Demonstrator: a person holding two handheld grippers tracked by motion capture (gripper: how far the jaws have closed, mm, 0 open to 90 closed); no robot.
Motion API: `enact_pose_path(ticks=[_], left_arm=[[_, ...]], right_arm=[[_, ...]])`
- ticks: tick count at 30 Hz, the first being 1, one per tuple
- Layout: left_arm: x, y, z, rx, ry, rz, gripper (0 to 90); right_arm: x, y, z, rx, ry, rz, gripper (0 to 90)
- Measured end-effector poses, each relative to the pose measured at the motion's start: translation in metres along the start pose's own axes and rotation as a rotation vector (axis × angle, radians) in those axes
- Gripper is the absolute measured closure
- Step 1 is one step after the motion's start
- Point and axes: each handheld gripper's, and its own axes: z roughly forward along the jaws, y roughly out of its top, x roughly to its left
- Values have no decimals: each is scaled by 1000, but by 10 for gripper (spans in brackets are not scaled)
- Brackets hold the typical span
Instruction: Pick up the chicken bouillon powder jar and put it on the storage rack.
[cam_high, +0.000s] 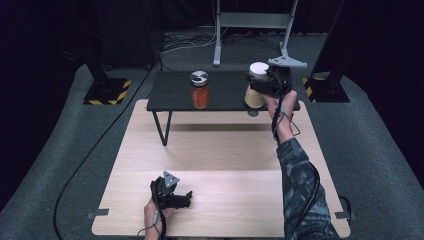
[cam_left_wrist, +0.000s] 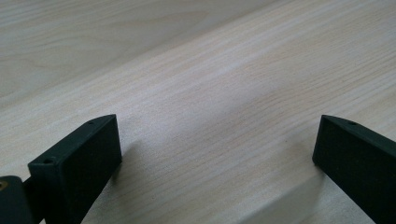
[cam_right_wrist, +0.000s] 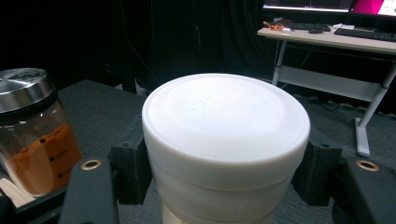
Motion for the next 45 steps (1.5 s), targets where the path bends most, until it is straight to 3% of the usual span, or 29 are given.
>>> enact_pose_path(ticks=[16, 18, 23, 28, 30, 38, 45], left_arm=[[0, 0, 0, 0, -1, 0, 8], [0, 0, 0, -1, 0, 1, 7], [0, 0, 0, 0, 0, 1, 8], [0, 0, 0, 1, -1, 0, 7], [0, 0, 0, -1, 1, 1, 7], [0, 0, 0, -1, 1, 1, 7], [0, 0, 0, 1, -1, 0, 7]], right_arm=[[-2, 6, -1, 26, 8, 0, 326], [-4, 7, -3, 25, 20, 4, 288], [1, 14, -12, 62, 20, -8, 78], [6, 20, -22, 133, 27, -30, 21], [3, 19, -27, 159, 58, -32, 12], [3, -10, -56, 192, 110, -51, 0], [6, -66, -82, 210, 126, -67, 0]])
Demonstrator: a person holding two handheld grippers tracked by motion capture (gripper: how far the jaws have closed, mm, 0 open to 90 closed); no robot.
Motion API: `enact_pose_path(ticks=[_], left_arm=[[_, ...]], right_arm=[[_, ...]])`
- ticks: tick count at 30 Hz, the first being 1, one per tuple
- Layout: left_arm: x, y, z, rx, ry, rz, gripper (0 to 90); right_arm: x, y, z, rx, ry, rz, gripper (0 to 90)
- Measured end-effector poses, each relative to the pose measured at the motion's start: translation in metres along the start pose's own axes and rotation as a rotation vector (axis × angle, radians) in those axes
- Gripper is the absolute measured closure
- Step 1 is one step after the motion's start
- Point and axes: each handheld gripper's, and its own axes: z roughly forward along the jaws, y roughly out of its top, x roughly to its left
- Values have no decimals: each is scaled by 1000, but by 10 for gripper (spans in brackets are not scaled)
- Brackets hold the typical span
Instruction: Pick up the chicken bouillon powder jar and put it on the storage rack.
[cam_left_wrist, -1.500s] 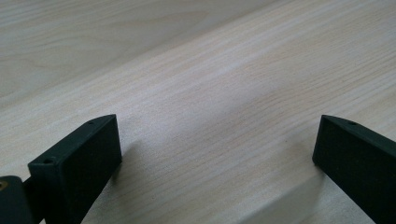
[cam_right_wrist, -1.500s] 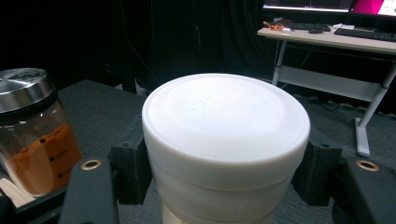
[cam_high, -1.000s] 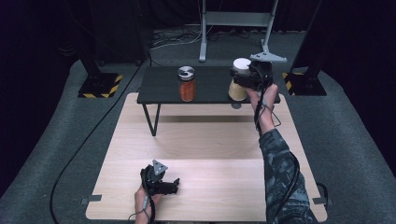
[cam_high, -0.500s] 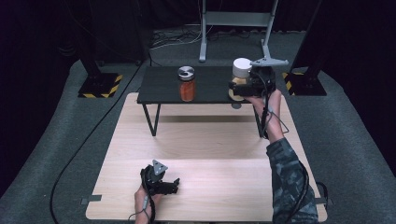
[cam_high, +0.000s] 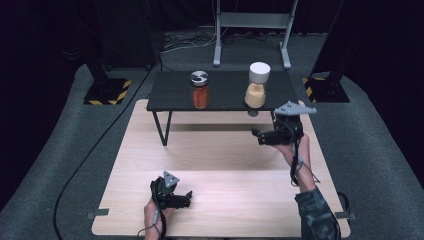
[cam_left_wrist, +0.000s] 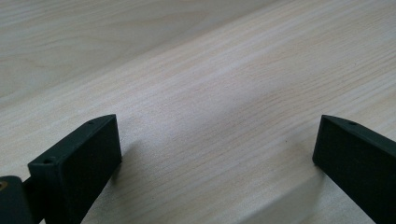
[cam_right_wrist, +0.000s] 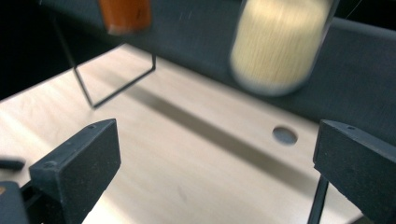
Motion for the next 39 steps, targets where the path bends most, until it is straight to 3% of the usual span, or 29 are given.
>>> enact_pose_path(ticks=[4, 7, 10, 12, 14, 16, 21, 39], left_arm=[[0, 0, 0, -1, 1, 1, 7], [-1, 0, 0, -2, 3, 1, 6], [-1, 0, 0, -1, 2, 1, 7], [-1, 0, 0, -3, 4, 2, 7], [-1, -1, 0, -3, 4, 2, 7], [-1, 0, 0, -2, 3, 2, 7], [-2, -1, 0, -4, 7, 7, 6], [-4, -2, 0, -10, 15, 8, 6]], right_arm=[[14, -46, -4, 50, -26, -20, 0], [22, -83, -7, 91, -44, -7, 0], [24, -121, -7, 136, -50, 29, 0], [25, -148, -6, 143, -44, 17, 0], [27, -162, -3, 187, -49, 7, 0], [26, -175, -4, 190, -51, 36, 0], [23, -184, -3, 224, -81, 96, 0], [29, -187, -6, 213, -110, 82, 0]])
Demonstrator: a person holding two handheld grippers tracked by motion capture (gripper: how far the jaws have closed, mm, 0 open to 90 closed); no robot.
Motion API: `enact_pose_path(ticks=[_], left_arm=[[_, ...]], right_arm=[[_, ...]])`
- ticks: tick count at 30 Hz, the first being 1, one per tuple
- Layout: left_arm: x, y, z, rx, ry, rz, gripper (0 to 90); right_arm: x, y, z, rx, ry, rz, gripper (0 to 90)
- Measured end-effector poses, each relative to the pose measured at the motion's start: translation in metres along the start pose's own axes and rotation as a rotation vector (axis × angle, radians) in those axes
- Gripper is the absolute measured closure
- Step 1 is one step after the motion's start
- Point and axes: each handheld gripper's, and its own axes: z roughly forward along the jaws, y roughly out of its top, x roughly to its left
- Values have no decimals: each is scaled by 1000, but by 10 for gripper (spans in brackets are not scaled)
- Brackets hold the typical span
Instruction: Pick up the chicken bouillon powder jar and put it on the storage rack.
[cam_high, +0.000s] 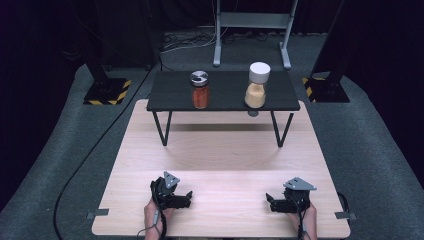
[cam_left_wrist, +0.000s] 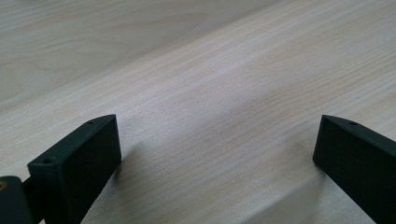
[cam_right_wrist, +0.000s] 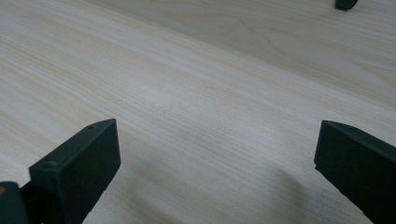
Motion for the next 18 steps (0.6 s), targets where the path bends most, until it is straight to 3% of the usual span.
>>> enact_pose_path(ticks=[18], left_arm=[[0, 0, 0, 0, 2, 0, 4]], right_arm=[[0, -1, 0, -6, -4, 3, 0]])
